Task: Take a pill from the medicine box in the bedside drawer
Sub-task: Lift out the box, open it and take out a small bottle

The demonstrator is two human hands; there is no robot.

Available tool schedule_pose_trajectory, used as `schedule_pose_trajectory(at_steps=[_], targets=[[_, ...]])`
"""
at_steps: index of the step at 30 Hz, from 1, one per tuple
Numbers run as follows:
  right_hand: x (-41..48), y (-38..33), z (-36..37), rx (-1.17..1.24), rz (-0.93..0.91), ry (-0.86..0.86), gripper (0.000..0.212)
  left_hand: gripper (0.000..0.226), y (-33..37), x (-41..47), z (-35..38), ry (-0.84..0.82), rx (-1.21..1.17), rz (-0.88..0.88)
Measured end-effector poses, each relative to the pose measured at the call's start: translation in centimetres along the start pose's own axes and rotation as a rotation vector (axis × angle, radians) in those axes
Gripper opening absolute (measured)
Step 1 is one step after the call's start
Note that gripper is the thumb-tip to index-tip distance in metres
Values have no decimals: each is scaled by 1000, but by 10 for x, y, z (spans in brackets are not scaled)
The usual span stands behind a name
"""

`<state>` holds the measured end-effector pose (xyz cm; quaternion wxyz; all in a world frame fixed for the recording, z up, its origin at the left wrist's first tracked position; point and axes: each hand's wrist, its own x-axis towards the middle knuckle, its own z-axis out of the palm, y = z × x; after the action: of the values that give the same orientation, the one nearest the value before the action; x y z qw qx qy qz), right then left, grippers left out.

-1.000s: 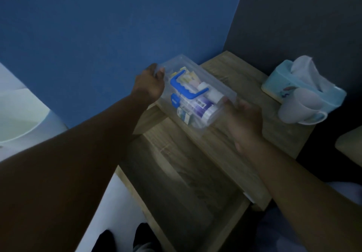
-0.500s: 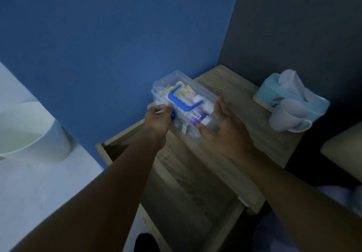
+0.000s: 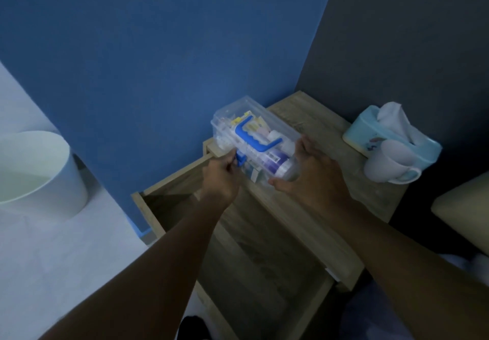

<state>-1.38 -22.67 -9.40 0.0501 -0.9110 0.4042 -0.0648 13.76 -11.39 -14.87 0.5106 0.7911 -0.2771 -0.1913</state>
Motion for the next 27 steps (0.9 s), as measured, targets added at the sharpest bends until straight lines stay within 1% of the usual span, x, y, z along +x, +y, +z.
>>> schedule_pose_trajectory(at_steps=[2, 5, 7, 9, 10, 11, 13, 16, 18, 19, 21, 23, 25, 27], targets=[[1, -3, -3, -1, 7, -20, 116, 44, 1, 3, -5, -79, 130, 31], [1, -9, -12, 33, 25, -74, 114, 47, 6, 5, -13, -200, 246, 65], [1, -13, -25, 101, 44, -114, 106, 46, 12, 4, -16, -257, 259, 79], [2, -13, -41, 255, 50, -102, 90, 42, 19, 3, -19, -267, 231, 72], [2, -12, -49, 348, 49, -62, 78, 47, 22, 2, -19, -263, 225, 71], [3, -11, -58, 421, 50, -15, 68, 57, 26, 2, -19, -259, 238, 75], [7, -7, -73, 474, 47, 100, 54, 73, 33, 2, -18, -246, 304, 105], [16, 0, -85, 365, -1, 335, 34, 79, 39, 4, -13, -223, 438, 190], [21, 7, -84, 305, -59, 443, 27, 79, 39, 7, -8, -254, 566, 211], [24, 12, -81, 290, -76, 468, 27, 80, 38, 8, -7, -276, 629, 211], [34, 24, -74, 241, -38, 449, 35, 81, 34, 12, -6, -306, 706, 210], [47, 35, -63, 232, 65, 398, 50, 82, 32, 18, -8, -315, 750, 233], [56, 42, -50, 318, 181, 364, 69, 83, 29, 23, -11, -322, 796, 262], [64, 46, -34, 389, 236, 364, 83, 82, 27, 25, -12, -315, 848, 283]])
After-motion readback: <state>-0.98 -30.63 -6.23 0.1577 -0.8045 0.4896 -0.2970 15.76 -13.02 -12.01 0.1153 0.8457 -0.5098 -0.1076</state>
